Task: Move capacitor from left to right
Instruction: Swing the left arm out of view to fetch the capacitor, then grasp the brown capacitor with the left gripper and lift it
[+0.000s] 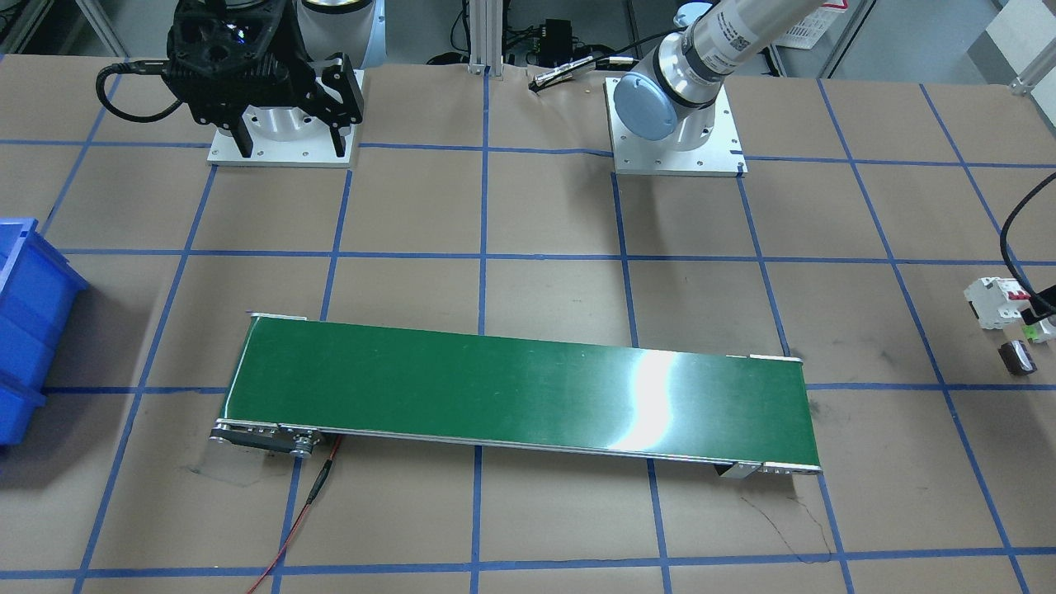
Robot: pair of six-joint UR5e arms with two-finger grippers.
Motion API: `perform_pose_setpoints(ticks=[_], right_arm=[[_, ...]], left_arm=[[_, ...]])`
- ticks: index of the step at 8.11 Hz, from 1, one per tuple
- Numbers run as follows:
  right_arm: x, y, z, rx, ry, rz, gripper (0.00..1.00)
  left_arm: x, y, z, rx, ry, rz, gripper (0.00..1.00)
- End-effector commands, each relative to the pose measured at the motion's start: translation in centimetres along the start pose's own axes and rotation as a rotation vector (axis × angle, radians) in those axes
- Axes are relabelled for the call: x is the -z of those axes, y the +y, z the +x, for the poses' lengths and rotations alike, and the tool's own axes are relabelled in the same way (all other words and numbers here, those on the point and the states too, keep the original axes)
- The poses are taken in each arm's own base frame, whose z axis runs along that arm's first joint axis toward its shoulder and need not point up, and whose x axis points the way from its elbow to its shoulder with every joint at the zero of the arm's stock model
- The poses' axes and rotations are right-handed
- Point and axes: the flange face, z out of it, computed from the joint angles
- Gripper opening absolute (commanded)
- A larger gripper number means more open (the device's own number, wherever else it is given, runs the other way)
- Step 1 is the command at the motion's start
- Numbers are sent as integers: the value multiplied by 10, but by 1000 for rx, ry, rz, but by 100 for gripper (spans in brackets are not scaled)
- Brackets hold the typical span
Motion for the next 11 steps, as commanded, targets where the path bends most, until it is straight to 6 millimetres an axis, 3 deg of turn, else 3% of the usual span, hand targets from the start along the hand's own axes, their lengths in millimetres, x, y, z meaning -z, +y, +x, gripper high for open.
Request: perform_pose_setpoints(ticks=[1, 2, 5, 8, 11], right_arm=[[0, 0, 0, 1, 0, -1, 100], [0, 0, 0, 1, 2, 1, 100], [0, 0, 0, 1, 2, -1, 100], [0, 0, 0, 2, 2, 1, 100], [0, 0, 0, 2, 3, 1, 100]], left_arm=[[-55, -1, -23, 12, 31, -26, 100], [-72, -2, -26, 15, 44, -37, 100], [-92, -10, -33, 6, 15, -11, 100], [-98, -18, -30, 0, 46, 56, 99], [-106, -19, -30, -4, 53, 48, 65]])
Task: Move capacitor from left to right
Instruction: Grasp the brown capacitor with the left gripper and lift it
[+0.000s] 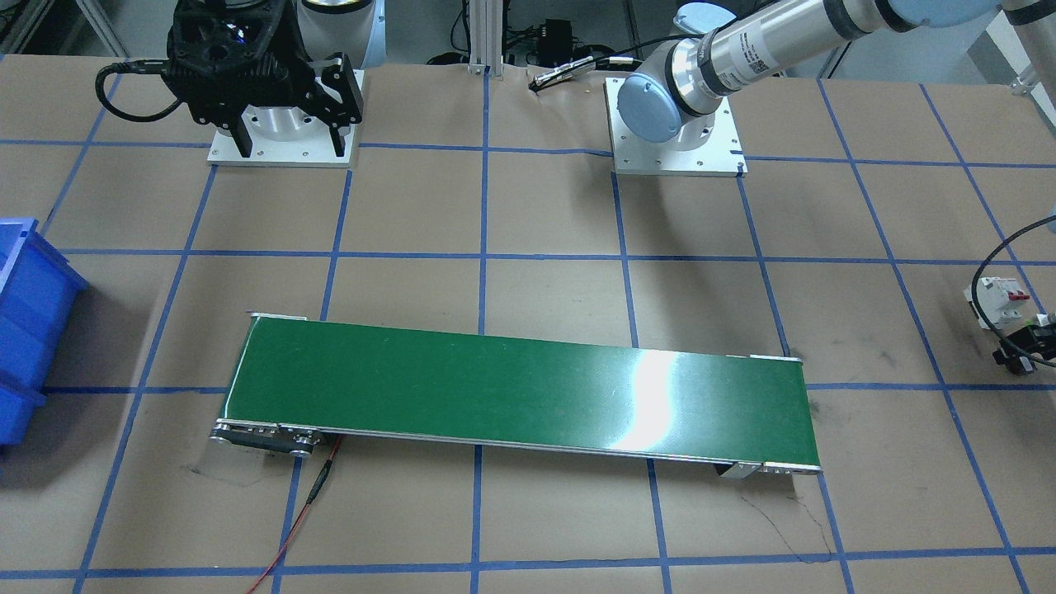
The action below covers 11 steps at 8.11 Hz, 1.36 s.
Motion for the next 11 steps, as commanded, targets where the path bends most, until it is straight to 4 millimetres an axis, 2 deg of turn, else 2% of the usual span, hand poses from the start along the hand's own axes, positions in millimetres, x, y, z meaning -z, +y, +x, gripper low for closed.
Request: perform_pose_setpoints(ticks=[1, 3, 6, 7, 8, 9, 11], right_arm=[[0, 0, 0, 0, 1, 0, 100], [-1, 0, 0, -1, -1, -2, 100], [-1, -1, 0, -1, -2, 0, 100], [-1, -1, 0, -3, -4, 0, 100], [0, -1, 0, -3, -4, 3, 100], [0, -1, 0, -2, -1, 2, 100], [0, 0, -1, -2, -4, 1, 100]], left_arm=[[-3, 0, 0, 1, 3, -1, 58], [-4, 0, 0, 2, 5, -1, 41], [-3, -1, 0, 4, 4, 0, 28], [-1, 0, 0, -5, 1, 1, 14], [-1, 0, 0, -1, 1, 1, 6], [3, 0, 0, 5, -4, 5, 1], [29, 2, 1, 8, -29, 30, 0]])
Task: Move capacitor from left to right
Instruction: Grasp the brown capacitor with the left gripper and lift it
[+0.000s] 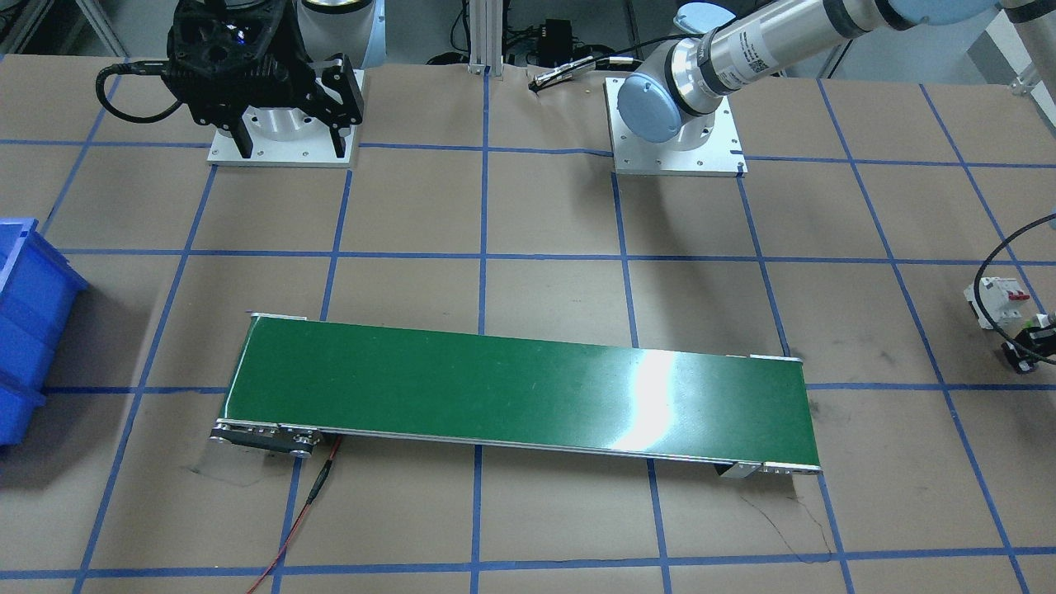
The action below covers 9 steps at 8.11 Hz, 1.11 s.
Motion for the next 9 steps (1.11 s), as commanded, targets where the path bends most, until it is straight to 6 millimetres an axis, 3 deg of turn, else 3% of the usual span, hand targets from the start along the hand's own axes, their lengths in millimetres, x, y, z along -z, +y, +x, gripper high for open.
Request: perform_pose_setpoints(ticks=[1, 2, 4, 7, 9], right_arm=[[0, 0, 0, 1, 1, 1, 100], [0, 0, 0, -1, 1, 0, 100], [0, 0, 0, 1, 1, 0, 100], [0, 0, 0, 1, 2, 0, 100], [0, 0, 0, 2, 4, 0, 100]], left_arm=[[45, -1, 10, 8, -38, 41, 0], [73, -12, 39, 13, -40, 47, 0], [129, -39, 132, -31, -26, 40, 0], [136, -84, 270, -231, -13, 38, 0], [144, -92, 331, -228, -17, 47, 0]])
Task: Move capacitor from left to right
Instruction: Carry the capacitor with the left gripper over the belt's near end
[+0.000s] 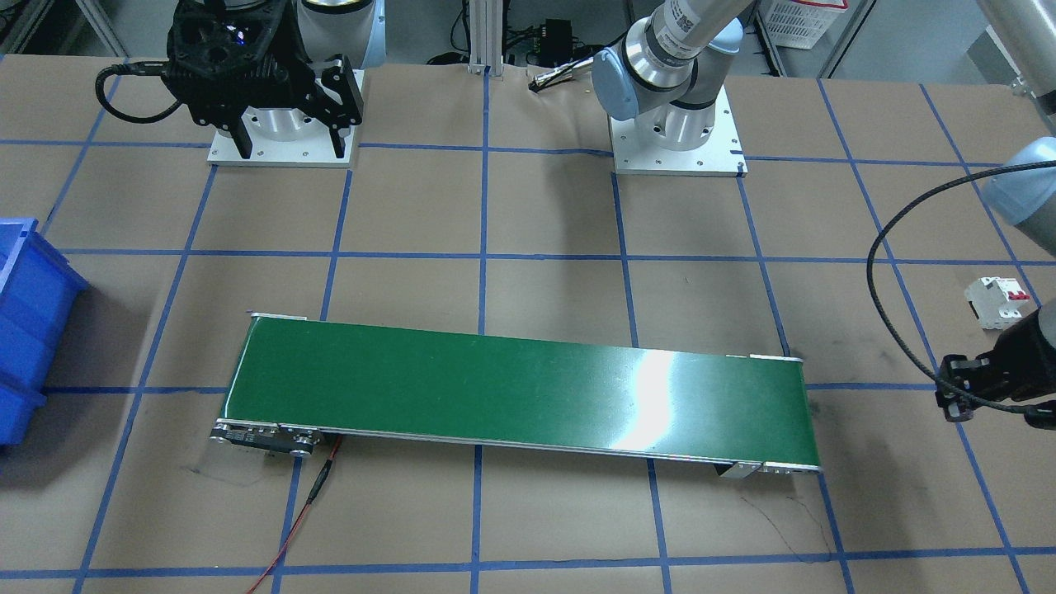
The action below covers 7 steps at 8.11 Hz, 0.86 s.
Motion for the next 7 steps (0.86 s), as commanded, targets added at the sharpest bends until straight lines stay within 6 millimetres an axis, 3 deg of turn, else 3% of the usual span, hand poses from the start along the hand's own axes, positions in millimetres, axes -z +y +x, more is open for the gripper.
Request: perform_pose_setpoints(ticks=[1, 3, 5, 7], right_arm=[[0, 0, 0, 2, 2, -1, 100], [0, 0, 0, 0, -1, -1, 100], [0, 0, 0, -2, -1, -1, 100], [0, 0, 0, 0, 0, 2, 100]], left_arm=[[18, -29, 92, -20, -19, 17, 0], [10, -46, 143, 38, -11, 20, 0], [7, -50, 168, 1, -2, 15, 0], [-24, -37, 183, 2, 23, -46, 0]])
